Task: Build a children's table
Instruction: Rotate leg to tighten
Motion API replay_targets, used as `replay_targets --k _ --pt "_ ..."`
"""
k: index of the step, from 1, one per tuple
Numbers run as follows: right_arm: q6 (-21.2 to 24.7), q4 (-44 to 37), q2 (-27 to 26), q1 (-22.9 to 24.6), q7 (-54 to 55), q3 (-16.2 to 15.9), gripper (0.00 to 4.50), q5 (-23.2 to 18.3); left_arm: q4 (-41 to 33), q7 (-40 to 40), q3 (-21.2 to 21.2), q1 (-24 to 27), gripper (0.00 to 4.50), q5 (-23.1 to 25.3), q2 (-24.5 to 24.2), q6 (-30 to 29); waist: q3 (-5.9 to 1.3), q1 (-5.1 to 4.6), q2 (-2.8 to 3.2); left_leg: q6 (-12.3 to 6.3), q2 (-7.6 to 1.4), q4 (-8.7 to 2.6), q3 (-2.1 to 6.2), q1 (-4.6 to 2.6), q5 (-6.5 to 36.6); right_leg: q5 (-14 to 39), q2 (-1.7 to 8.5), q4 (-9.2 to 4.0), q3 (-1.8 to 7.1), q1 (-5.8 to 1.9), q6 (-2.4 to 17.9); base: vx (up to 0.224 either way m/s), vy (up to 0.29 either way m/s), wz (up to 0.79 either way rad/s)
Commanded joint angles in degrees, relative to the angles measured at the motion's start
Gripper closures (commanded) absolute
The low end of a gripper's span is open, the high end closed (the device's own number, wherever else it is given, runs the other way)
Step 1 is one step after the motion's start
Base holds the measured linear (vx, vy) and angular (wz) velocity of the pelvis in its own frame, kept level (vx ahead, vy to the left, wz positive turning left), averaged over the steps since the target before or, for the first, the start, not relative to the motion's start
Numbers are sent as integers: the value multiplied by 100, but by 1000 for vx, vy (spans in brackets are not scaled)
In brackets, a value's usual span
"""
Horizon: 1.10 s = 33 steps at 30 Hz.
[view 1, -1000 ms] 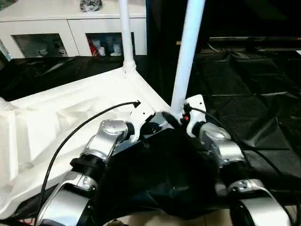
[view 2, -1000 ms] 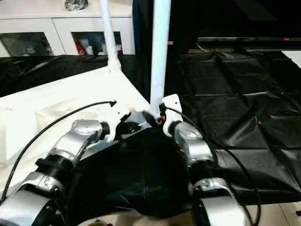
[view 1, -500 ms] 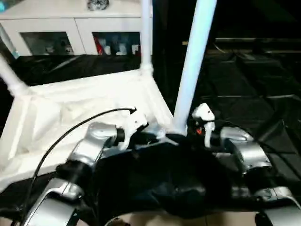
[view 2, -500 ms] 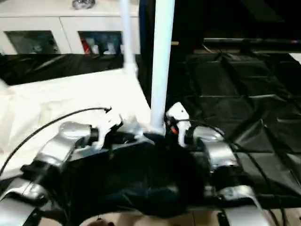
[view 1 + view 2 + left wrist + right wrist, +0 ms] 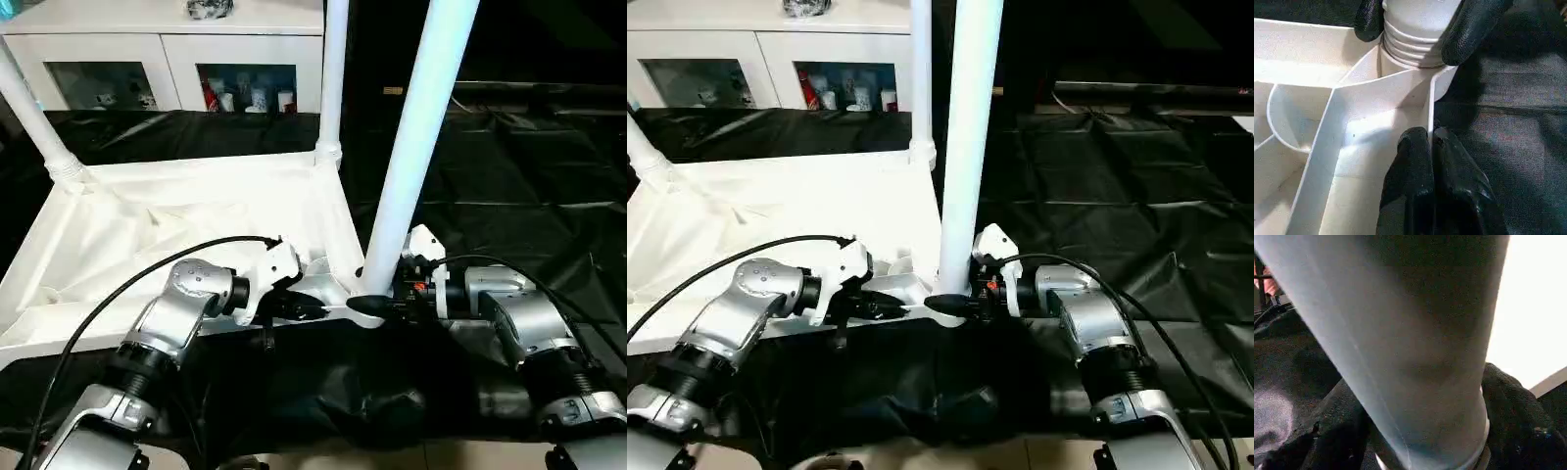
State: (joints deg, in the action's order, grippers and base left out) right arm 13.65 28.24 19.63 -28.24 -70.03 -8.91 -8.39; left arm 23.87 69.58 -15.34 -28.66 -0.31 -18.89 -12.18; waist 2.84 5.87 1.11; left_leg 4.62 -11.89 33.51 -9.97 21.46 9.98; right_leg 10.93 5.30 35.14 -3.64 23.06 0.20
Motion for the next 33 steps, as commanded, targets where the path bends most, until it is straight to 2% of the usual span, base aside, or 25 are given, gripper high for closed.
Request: replay_targets --k 1,2,3,4,5,6,7,9,10,11,14,15,17,19,22,24,25,29,33 --pt "78 -110 -265 85 -112 -305 177 -73 -156 -275 118 -41 450 -347 270 72 -359 -4 -193 -436 -116 -370 -31 -42 833 1162 279 -393 215 -268 1153 0 0 0" --pt "63 129 -482 38 481 -177 178 20 5 -683 217 -159 450 -235 427 61 -361 -4 -198 -433 -117 -372 -30 -41 813 1164 281 -393 215 -269 1146 0 0 0" --pt "49 183 -530 27 611 -151 178 44 47 -775 239 -190 450 -210 462 62 -347 -29 -183 -380 -111 -384 -30 -46 838 1233 281 -411 220 -244 1134 0 0 0" --pt "17 275 -620 13 863 -104 178 97 114 -950 280 -242 450 -163 526 58 -347 -34 -205 -313 -108 -396 -20 -58 949 1437 287 -433 210 -257 1079 0 0 0" --pt "-4 548 -850 -75 1560 79 178 177 251 -1248 365 -360 450 -131 667 59 -326 -79 -197 -224 -94 -407 -29 -61 1029 1574 276 -450 224 -227 1048 0 0 0" --pt "-27 903 -1167 -190 2481 357 178 221 424 -1632 469 -518 450 -104 863 37 -325 -87 -195 -158 -91 -423 -10 -56 1095 1725 292 -460 216 -247 1008 0 0 0" --pt "-32 1010 -1286 -220 2754 464 178 193 499 -1783 488 -583 450 -71 934 33 -326 -118 -191 -35 -83 -435 0 -71 1215 1977 293 -478 212 -241 925 0 0 0" --pt "-20 1203 -1546 -273 3302 663 180 123 662 -2076 490 -722 450 18 1077 42 -341 -136 -185 -11 -94 -435 1 -81 1231 1889 292 -492 218 -237 909 0 0 0" --pt "-33 1236 -1589 -282 3390 676 180 128 691 -2129 489 -744 450 34 1105 44 -350 -128 -191 -36 -96 -427 -6 -84 1198 1717 287 -482 229 -236 921 0 0 0" --pt "-71 1319 -1694 -308 3611 702 180 149 761 -2266 488 -798 450 72 1174 42 -357 -120 -149 -38 -93 -426 -1 -83 1160 1593 283 -466 228 -238 949 0 0 0" --pt "-218 1603 -2001 -453 4197 718 180 305 943 -2636 487 -928 450 172 1398 25 -370 -124 -159 -57 -85 -416 -10 -76 1051 1152 261 -431 223 -257 1043 0 0 0" --pt "-386 1715 -2098 -546 4262 654 180 440 995 -2668 466 -956 450 202 1481 69 -369 -122 -128 -64 -82 -411 -12 -73 1024 1082 267 -425 224 -253 1078 0 0 0" --pt "-617 1774 -2129 -631 4178 629 180 486 990 -2573 409 -941 450 200 1525 160 -377 -112 -148 -85 -80 -407 -15 -70 1021 1011 266 -420 222 -270 1098 0 0 0" --pt "-726 1778 -2126 -656 4126 631 124 474 982 -2521 372 -929 450 188 1530 212 -373 -112 -149 -146 -85 -406 -16 -65 1030 903 261 -412 222 -278 1134 0 0 0" --pt "-644 1616 -1982 -610 3654 596 108 339 815 -2196 288 -822 450 97 1422 281 -370 -108 -155 -210 -85 -405 -18 -61 1056 860 257 -411 221 -289 1169 0 0 0" --pt "-655 1578 -1896 -597 3497 535 75 340 777 -2088 262 -787 450 83 1372 312 -375 -107 -155 -235 -88 -400 -18 -64 1019 809 262 -405 222 -293 1194 0 0 0" --pt "-756 1519 -1748 -562 3229 407 67 419 709 -1923 233 -733 450 70 1298 323 -379 -94 -125 -246 -90 -396 -12 -62 976 738 265 -396 217 -304 1217 0 0 0" --pt "-844 1247 -1373 -437 2396 256 55 369 533 -1492 167 -594 450 4 1079 357 -377 -92 -155 -368 -97 -383 -21 -49 926 543 259 -382 217 -319 1297 0 0 0" --pt "-875 926 -948 -304 1627 106 55 344 375 -1067 118 -490 450 -64 853 358 -371 -65 -143 -392 -116 -383 -31 -78 1022 675 258 -393 215 -291 1348 0 0 0"
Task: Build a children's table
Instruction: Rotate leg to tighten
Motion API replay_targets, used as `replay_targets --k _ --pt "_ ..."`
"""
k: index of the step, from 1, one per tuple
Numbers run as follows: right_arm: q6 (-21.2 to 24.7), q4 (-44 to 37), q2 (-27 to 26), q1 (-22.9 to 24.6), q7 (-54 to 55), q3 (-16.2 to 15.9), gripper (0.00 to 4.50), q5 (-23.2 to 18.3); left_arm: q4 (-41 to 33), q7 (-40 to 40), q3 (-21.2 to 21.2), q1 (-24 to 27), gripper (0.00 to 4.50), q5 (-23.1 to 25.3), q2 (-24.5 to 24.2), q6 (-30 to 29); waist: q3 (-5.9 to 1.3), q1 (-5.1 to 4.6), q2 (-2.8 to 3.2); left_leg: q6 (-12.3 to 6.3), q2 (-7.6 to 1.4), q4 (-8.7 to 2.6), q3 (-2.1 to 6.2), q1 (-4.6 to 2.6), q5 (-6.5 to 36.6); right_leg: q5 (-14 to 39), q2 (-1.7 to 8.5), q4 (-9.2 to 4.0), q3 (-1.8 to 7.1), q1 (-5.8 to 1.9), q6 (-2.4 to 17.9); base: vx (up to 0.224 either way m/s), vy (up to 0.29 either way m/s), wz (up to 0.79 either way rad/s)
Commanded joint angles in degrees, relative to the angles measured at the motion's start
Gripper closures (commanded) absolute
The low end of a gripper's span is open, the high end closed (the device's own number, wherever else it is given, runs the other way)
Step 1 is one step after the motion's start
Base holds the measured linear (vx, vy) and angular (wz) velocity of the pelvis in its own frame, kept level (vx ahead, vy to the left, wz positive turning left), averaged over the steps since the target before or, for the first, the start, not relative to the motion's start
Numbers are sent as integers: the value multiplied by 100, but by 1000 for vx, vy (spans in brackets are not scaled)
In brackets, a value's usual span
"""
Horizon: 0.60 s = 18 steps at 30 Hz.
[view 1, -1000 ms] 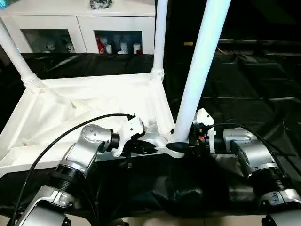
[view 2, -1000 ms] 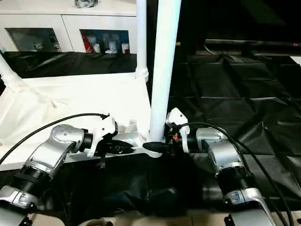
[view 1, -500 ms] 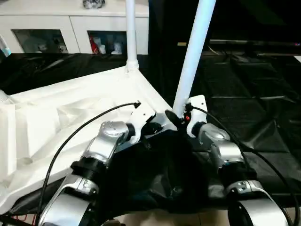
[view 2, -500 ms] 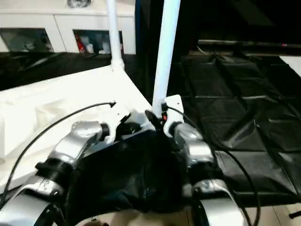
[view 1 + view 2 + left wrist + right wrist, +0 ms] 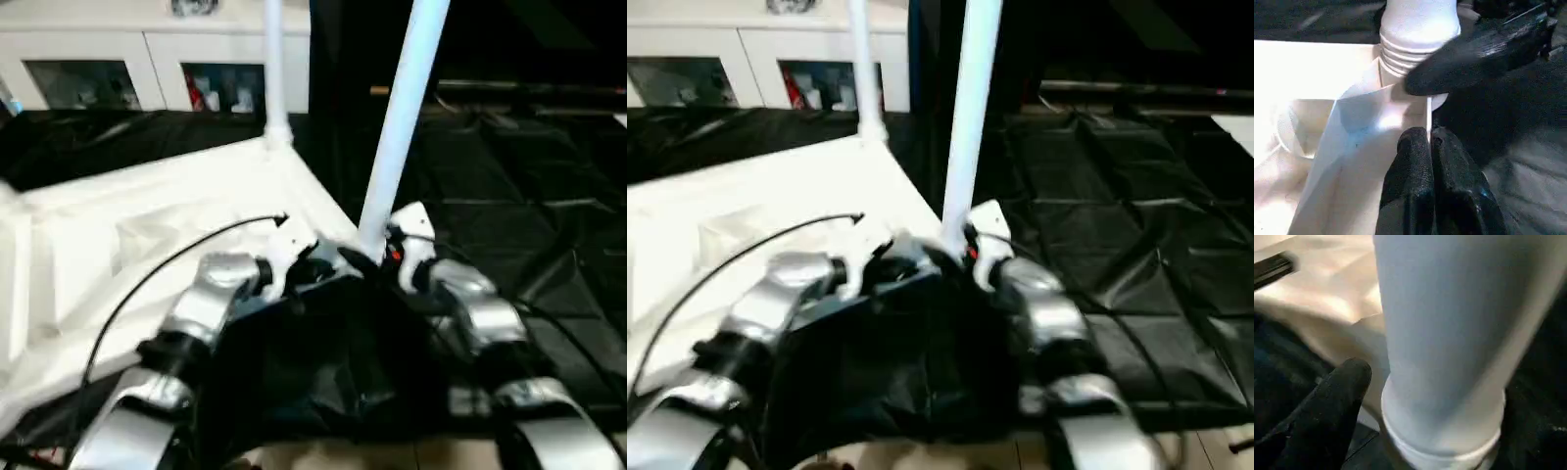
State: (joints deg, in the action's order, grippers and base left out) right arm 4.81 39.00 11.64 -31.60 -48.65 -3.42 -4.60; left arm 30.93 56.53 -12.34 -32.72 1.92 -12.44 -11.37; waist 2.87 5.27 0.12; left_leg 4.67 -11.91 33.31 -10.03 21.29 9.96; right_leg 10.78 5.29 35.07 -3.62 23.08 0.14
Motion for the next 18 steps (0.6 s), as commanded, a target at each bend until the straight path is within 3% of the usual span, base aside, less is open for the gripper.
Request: replay_targets --k 1,2,10,11,18 --pt "19 -327 87 109 -957 -527 55 -79 -373 384 -173 -48 450 -303 98 311 -369 13 33 -358 -123 -373 -11 -72 1091 768 261 -386 207 -288 1372 0 0 0" --pt "40 -382 150 132 -1083 -549 55 -105 -380 412 -163 -40 450 -302 70 315 -368 10 -6 -335 -129 -369 -20 -70 1174 774 245 -393 205 -295 1368 0 0 0" --pt "524 -992 692 345 -2305 -735 55 -433 -669 1223 -227 134 450 -482 -398 196 -381 75 6 -390 -138 -358 -16 -45 1064 542 248 -346 198 -307 1457 0 0 0" --pt "570 -1033 713 356 -2357 -755 79 -448 -694 1287 -234 152 450 -491 -438 180 -379 78 4 -385 -131 -356 -20 -51 1066 554 245 -350 197 -300 1464 0 0 0" --pt "719 -1181 686 425 -2446 -863 118 -434 -775 1447 -266 233 450 -508 -570 147 -378 79 8 -279 -132 -369 -14 -61 1106 649 254 -354 202 -296 1457 0 0 0"
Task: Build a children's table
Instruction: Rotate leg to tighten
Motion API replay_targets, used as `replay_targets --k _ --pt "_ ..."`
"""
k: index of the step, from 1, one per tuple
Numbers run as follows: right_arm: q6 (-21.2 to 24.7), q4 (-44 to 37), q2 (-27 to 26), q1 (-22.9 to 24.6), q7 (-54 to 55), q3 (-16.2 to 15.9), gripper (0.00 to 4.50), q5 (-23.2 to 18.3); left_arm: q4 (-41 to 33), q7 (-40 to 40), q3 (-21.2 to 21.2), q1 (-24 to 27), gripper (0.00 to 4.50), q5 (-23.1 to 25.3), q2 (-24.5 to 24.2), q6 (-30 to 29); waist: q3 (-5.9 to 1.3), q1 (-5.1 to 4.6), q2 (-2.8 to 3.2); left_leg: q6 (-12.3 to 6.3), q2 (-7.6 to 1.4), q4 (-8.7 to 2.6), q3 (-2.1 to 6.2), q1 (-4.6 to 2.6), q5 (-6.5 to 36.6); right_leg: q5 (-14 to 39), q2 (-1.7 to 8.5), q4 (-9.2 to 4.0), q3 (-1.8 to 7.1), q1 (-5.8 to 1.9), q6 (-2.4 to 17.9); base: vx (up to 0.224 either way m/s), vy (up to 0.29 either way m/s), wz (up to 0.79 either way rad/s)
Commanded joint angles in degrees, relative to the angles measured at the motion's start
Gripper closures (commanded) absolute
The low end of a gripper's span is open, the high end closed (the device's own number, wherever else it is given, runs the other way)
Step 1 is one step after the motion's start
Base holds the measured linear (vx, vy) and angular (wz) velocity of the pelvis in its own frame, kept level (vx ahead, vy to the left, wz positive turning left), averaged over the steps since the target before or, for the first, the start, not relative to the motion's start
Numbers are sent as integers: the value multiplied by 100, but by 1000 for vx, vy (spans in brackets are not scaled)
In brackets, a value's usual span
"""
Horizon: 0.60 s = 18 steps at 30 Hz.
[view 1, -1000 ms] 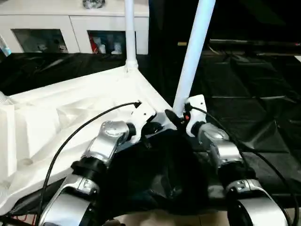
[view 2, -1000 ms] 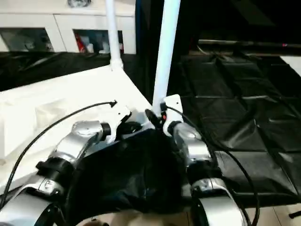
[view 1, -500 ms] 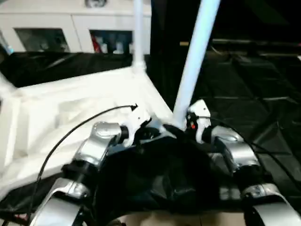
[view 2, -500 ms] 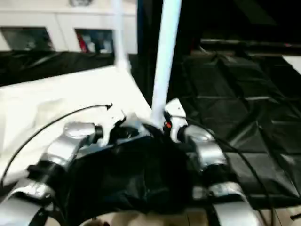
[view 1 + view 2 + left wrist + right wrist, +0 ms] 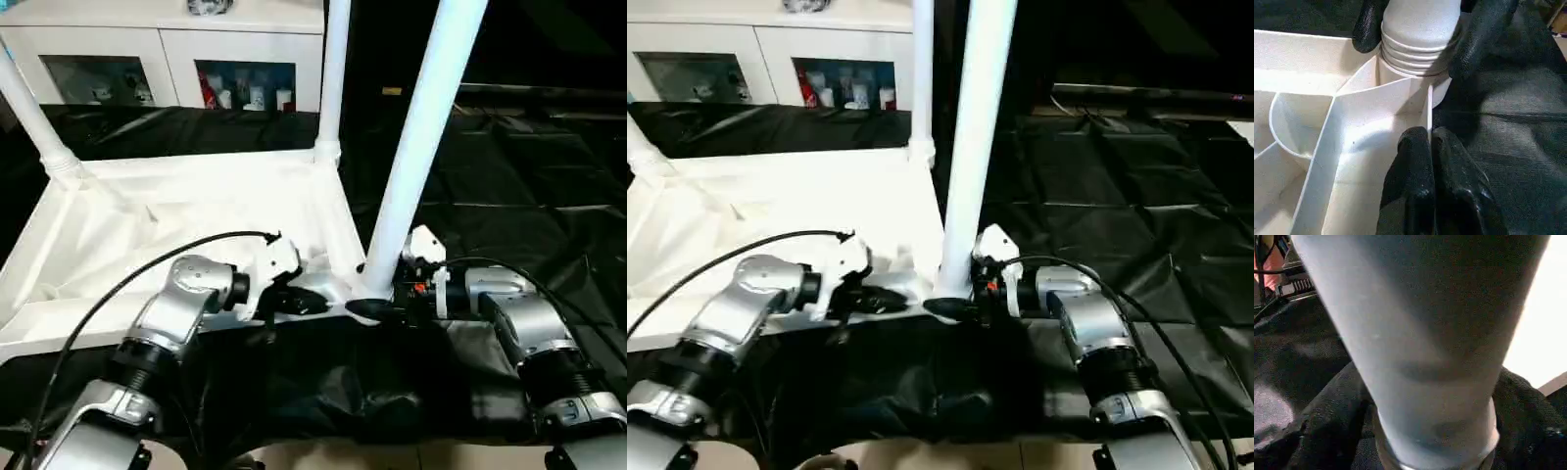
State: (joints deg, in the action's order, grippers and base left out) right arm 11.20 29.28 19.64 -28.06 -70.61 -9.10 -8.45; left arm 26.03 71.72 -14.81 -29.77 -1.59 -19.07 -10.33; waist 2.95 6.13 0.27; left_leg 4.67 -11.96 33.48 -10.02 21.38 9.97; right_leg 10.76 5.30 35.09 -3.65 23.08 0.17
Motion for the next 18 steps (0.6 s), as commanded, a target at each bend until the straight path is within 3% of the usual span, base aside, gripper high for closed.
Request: replay_targets --k 1,5,8,9,13,18 --pt "105 -239 -122 89 -250 -312 129 -52 -288 -97 -22 -58 450 -149 91 40 -391 -6 -11 -277 -126 -382 -16 -71 1094 635 255 -354 206 -298 1453 0 0 0" --pt "80 -178 -227 118 1 -313 161 21 -130 -458 29 -126 450 -28 194 85 -386 -6 -4 -263 -126 -385 -16 -72 1098 655 253 -357 205 -292 1446 0 0 0" --pt "-17 373 -597 -24 1234 -86 173 308 276 -1141 173 -370 450 128 442 87 -357 -42 -3 -111 -103 -410 -10 -83 1328 1090 266 -418 215 -269 1344 0 0 0" --pt "-58 562 -745 -84 1689 23 174 372 382 -1316 234 -449 450 116 542 60 -351 -68 -2 8 -92 -429 7 -101 1483 1535 280 -451 211 -267 1208 0 0 0" --pt "-37 1150 -1303 -350 3226 492 176 360 724 -2140 402 -749 450 172 949 -67 -348 -140 21 118 -85 -444 25 -102 1599 1838 280 -494 216 -244 1046 0 0 0" --pt "-19 1617 -1806 -643 4337 884 176 232 1010 -2831 458 -982 450 254 1347 -105 -384 -136 33 55 -74 -421 12 -83 1284 1175 252 -446 217 -260 1136 0 0 0"
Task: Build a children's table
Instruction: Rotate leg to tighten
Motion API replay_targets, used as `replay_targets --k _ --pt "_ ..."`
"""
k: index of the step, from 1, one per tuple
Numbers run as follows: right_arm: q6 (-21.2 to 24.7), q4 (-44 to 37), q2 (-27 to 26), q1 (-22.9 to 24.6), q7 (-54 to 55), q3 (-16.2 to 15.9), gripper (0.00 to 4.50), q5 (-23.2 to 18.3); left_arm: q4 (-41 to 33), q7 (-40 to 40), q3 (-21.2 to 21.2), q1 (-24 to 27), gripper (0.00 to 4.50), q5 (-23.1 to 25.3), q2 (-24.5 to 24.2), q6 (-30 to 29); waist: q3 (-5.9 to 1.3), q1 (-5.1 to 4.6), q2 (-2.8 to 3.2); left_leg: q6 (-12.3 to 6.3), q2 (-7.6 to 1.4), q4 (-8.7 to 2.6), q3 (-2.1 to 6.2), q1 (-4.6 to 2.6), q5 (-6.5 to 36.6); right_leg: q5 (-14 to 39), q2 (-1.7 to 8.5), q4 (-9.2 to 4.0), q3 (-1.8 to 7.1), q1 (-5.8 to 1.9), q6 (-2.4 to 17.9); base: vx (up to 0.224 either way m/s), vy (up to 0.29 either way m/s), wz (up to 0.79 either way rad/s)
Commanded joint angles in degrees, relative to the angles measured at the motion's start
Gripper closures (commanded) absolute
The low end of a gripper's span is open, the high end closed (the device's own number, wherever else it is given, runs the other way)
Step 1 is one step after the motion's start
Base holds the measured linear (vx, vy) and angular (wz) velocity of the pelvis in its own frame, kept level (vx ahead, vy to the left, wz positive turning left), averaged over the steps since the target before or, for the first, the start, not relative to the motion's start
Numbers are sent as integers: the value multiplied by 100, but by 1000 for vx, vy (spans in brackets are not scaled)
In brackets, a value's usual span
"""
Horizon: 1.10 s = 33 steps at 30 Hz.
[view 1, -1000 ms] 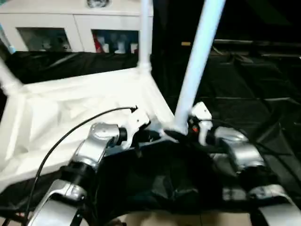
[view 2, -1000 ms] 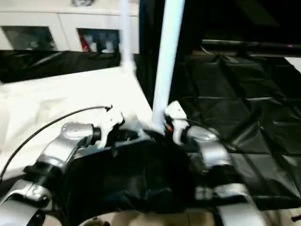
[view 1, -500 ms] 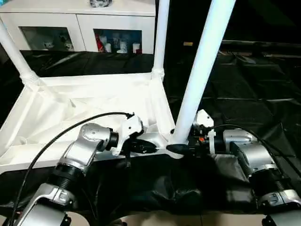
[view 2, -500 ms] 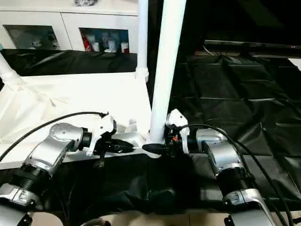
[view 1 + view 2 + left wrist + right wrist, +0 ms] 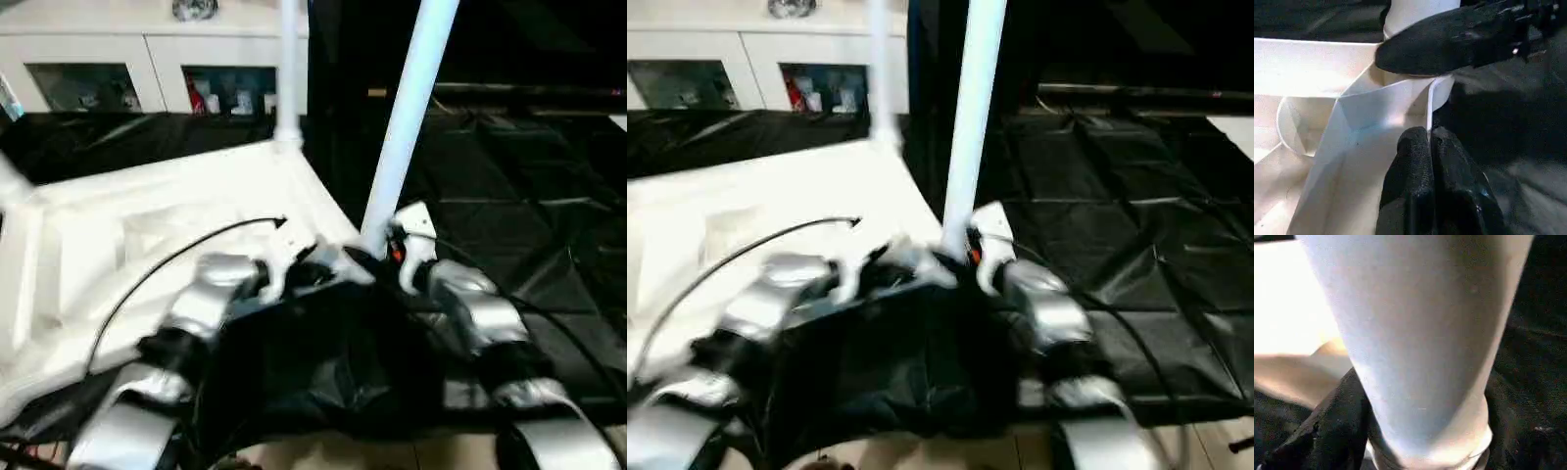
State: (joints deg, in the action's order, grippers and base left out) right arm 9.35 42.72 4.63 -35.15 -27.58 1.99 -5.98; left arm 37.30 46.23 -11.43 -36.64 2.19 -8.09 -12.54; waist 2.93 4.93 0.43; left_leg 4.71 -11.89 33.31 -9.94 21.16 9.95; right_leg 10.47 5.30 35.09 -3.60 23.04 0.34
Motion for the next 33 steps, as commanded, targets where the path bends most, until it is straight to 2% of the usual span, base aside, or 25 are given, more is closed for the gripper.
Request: replay_targets --k 1,4,5,6,10,11,13,18,20,25,26,27,30,33 --pt "59 358 -459 -7 199 -261 176 68 -69 -389 95 -341 450 -114 385 103 -394 -11 22 30 -81 -398 6 -54 1196 993 247 -422 206 -271 1164 0 0 0" --pt "-139 337 -575 -14 -33 -445 176 175 -93 -284 37 -330 450 -138 476 118 -410 -3 19 -84 -72 -376 -3 -34 1008 522 242 -379 199 -302 1265 0 0 0" --pt "-155 329 -583 -13 -101 -459 142 169 -99 -253 26 -323 450 -136 472 140 -406 -4 23 -110 -72 -376 -5 -35 1008 492 241 -378 200 -302 1280 0 0 0" --pt "-160 296 -581 -10 -286 -458 107 103 -134 -152 0 -287 450 -142 434 182 -402 -3 27 -164 -71 -374 -11 -40 1038 505 243 -385 200 -306 1310 0 0 0" --pt "-151 144 -463 35 -698 -554 84 55 -245 75 -38 -188 450 -178 319 250 -391 -2 31 -183 -79 -385 -11 -47 1162 687 251 -406 202 -308 1310 0 0 0" --pt "-205 1 -281 100 -1055 -725 71 118 -347 277 -72 -103 450 -240 210 299 -387 9 7 -192 -85 -390 -6 -46 1199 788 256 -411 198 -316 1292 0 0 0" --pt "-244 -167 -83 187 -1553 -845 61 84 -448 481 -98 -26 450 -286 100 295 -379 9 13 -214 -91 -394 -7 -44 1250 854 256 -420 199 -314 1274 0 0 0" --pt "-215 -607 407 376 -2583 -1003 61 -61 -617 834 -112 82 450 -343 -100 277 -371 20 5 -250 -101 -397 -8 -47 1231 936 254 -429 200 -311 1286 0 0 0" --pt "-173 -888 799 471 -3266 -1091 61 -146 -768 1192 -136 168 450 -431 -268 250 -384 52 13 -322 -111 -378 -16 -44 1177 814 247 -409 196 -321 1328 0 0 0" --pt "-182 -1129 1182 586 -3918 -1234 61 -166 -1017 1753 -223 315 450 -556 -516 221 -383 67 9 -415 -119 -359 -26 -21 1040 576 247 -375 193 -312 1444 0 0 0" --pt "-105 -1237 1290 635 -4145 -1291 61 -156 -1125 1999 -270 383 450 -583 -646 180 -390 75 10 -429 -121 -354 -29 -34 1024 592 251 -373 190 -305 1479 0 0 0" --pt "-56 -1281 1342 658 -4241 -1328 84 -142 -1171 2115 -300 415 450 -592 -711 160 -386 84 23 -423 -126 -358 -23 -32 1041 619 252 -372 188 -306 1482 0 0 0" --pt "26 -1370 1423 703 -4367 -1404 96 -131 -1280 2379 -341 503 450 -606 -893 134 -382 90 27 -400 -133 -365 -28 -46 1120 709 250 -378 193 -286 1493 0 0 0" --pt "67 -1420 1432 722 -4405 -1444 134 -155 -1362 2512 -373 564 450 -632 -991 145 -371 96 20 -318 -137 -382 -24 -55 1230 906 253 -393 199 -280 1437 0 0 0"
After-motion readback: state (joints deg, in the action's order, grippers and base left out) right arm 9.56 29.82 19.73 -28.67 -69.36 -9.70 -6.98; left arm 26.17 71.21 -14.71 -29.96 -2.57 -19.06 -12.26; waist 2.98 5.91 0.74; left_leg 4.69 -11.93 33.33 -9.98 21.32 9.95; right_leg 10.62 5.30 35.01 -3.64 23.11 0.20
